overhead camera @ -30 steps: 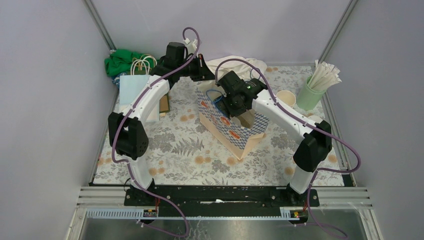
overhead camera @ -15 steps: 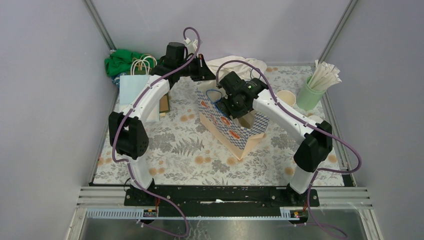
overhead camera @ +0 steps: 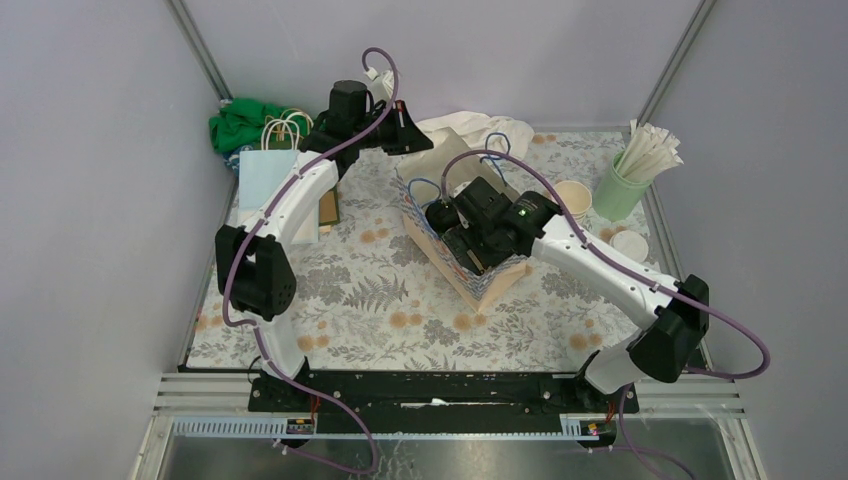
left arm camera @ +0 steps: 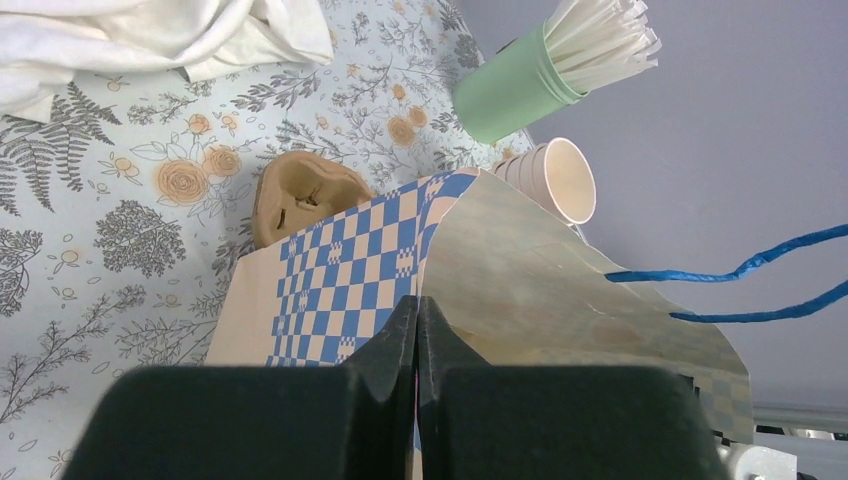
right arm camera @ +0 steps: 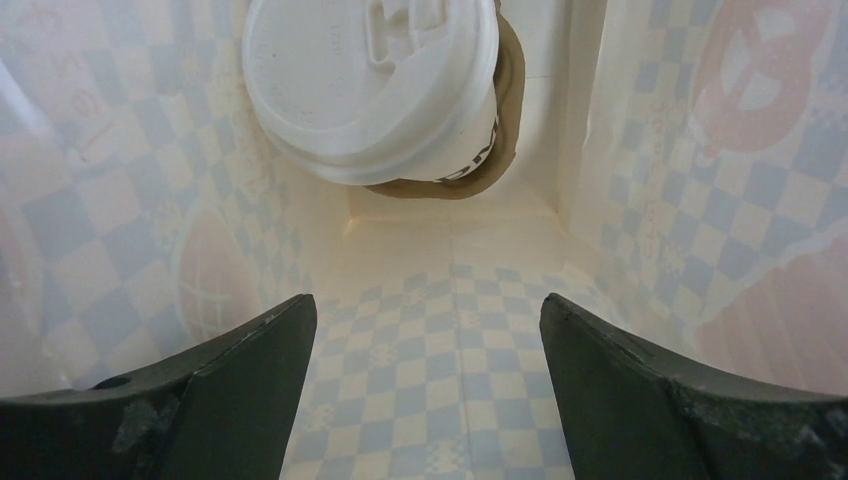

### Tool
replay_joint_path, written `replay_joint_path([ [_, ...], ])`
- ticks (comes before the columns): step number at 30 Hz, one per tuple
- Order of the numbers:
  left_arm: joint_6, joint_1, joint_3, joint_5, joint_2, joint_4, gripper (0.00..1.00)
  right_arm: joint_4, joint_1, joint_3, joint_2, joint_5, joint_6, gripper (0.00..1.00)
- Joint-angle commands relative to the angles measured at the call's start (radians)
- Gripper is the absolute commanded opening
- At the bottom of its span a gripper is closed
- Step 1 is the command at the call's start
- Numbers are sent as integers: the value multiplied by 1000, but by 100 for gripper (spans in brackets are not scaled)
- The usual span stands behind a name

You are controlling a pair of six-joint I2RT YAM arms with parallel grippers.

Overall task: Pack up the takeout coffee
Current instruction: Adjust the coffee cup in the cup tray.

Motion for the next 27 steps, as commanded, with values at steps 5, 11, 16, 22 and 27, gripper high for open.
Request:
replay_joint_path([
  [5,-17,11,37,0,-63,117,0,88,11,-78,-46,123,17,98],
  [11,-24,8,21,34,-67,123,0,143,-14,8,30,99,-21,100],
  [16,-16,6,26,54,-57,110,0,171,-70,57,69,-12,-74,100],
  [22,-16,-1,26,62,-52,100,0,183,-117,105,110,-81,-93,100],
  [27,-17,-1,26,66,-50,100,0,186,-128,153,146,-113,-72,99],
])
